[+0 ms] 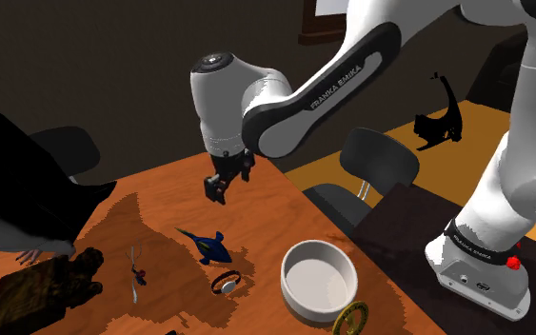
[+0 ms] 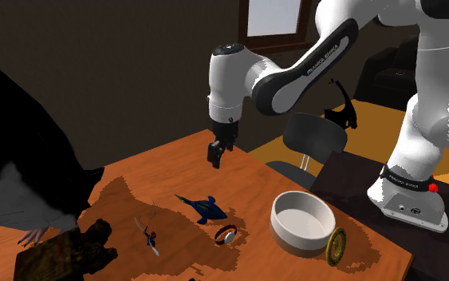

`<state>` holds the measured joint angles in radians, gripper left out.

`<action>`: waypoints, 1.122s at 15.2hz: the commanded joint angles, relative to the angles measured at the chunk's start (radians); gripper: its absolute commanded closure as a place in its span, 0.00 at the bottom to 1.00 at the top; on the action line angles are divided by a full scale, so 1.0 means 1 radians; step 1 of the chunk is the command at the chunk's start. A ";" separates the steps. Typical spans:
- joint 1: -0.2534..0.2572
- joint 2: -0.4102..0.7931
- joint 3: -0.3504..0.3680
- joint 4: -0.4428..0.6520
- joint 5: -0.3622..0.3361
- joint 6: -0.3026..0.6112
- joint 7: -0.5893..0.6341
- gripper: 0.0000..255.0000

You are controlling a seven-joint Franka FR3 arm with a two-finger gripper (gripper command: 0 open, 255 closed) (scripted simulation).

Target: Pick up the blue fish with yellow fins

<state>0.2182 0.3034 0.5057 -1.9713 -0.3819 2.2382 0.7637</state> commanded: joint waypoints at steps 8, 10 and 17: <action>0.199 0.359 -0.060 0.356 -0.179 -0.072 0.094 0.00; 0.244 0.439 -0.074 0.450 -0.202 -0.096 0.095 0.00; 0.275 0.523 -0.099 0.496 -0.232 -0.062 0.113 0.00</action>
<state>0.4914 0.8171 0.4102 -1.4763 -0.6094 2.1679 0.8732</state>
